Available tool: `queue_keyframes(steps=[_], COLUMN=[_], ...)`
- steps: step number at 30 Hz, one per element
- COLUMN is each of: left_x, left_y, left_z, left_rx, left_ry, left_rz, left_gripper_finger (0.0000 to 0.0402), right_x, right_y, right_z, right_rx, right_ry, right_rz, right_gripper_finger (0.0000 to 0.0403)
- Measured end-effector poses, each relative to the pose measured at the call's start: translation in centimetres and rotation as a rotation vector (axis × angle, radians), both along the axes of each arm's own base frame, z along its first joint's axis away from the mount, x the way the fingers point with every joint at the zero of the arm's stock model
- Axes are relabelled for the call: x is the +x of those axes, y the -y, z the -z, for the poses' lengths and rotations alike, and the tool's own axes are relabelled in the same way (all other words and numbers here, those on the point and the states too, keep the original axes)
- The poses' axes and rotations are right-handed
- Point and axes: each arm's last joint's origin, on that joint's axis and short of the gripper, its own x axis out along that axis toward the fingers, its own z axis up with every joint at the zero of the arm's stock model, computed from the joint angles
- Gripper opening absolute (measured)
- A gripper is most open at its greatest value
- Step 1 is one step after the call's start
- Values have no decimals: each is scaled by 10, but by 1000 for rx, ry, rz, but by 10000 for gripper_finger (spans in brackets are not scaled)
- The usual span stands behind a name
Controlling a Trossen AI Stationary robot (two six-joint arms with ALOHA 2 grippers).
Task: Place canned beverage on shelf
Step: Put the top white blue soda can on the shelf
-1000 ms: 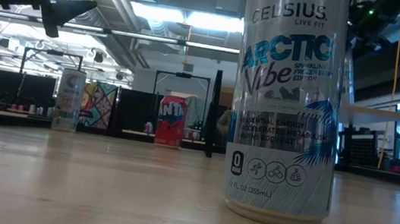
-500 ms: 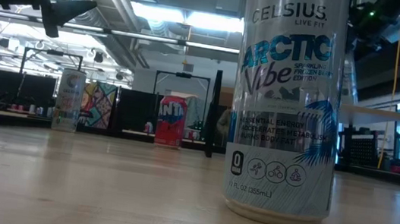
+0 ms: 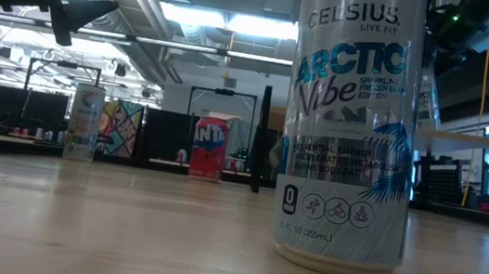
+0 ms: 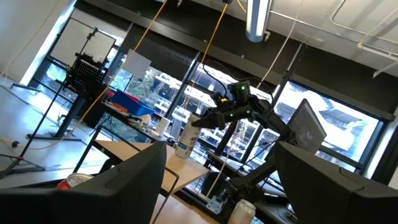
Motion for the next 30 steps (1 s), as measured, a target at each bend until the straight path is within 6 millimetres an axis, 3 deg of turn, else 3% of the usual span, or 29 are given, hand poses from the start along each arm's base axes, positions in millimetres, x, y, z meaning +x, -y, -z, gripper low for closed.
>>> queue_keyframes(steps=[12,30], left_x=[0,0], left_y=[0,0], left_z=[0,0], left_rx=[0,0], left_ry=[0,1], left_rz=[0,0], left_gripper_finger=[292,292], right_x=[0,1], right_y=[0,2], right_z=[0,-3], right_rx=[-1,-32], right_ry=[-5,25], right_rz=[5,25], right_gripper_finger=[342,346])
